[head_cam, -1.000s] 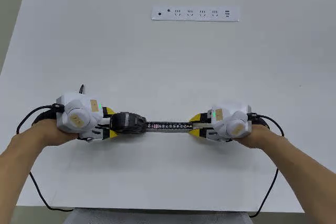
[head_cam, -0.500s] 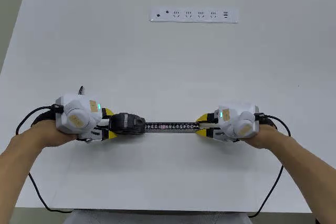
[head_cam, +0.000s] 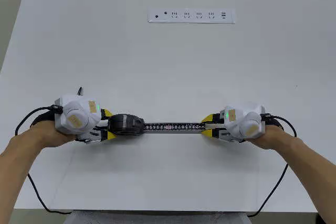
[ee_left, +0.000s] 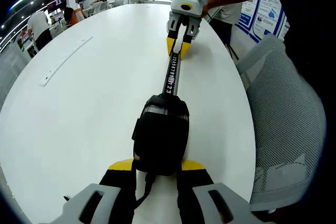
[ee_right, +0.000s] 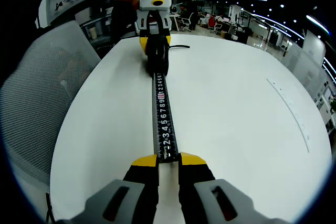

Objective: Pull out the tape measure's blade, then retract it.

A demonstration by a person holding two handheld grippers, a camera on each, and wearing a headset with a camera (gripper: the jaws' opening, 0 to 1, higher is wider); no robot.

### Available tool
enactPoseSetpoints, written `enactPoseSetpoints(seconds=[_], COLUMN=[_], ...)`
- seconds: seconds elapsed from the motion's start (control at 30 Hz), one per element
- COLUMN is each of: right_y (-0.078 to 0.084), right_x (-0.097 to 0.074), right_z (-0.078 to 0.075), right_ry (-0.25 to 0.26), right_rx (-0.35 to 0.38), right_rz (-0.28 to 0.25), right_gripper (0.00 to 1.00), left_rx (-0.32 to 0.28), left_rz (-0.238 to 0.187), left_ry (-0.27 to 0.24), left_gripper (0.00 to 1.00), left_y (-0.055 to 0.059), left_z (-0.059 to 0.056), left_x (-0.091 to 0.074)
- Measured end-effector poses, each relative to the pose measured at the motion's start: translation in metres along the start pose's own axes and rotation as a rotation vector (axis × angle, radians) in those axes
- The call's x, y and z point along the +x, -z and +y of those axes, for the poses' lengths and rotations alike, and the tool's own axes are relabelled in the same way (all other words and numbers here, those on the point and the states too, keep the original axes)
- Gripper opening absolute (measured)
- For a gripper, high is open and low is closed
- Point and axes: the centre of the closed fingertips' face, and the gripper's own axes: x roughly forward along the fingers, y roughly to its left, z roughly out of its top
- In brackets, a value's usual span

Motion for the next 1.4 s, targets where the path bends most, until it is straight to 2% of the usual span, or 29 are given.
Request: enactPoseSetpoints(seconds=[0.47, 1.4], right_y=[0.016, 0.036], right_x=[-0.014, -0.032], right_z=[-0.003, -0.004], right_ry=[0.011, 0.031], right_rx=[0.006, 0.015], right_rz=[0.025, 0.057], right_gripper=[0.11, 0.11], left_rx=[0.002, 0.006], left_rz=[0.009, 0.015], left_ry=[0.006, 0.012], left_gripper=[0.27, 0.27], left_y=[0.000, 0.000], left_z=[0.000, -0.001], left_x=[0.001, 0.000])
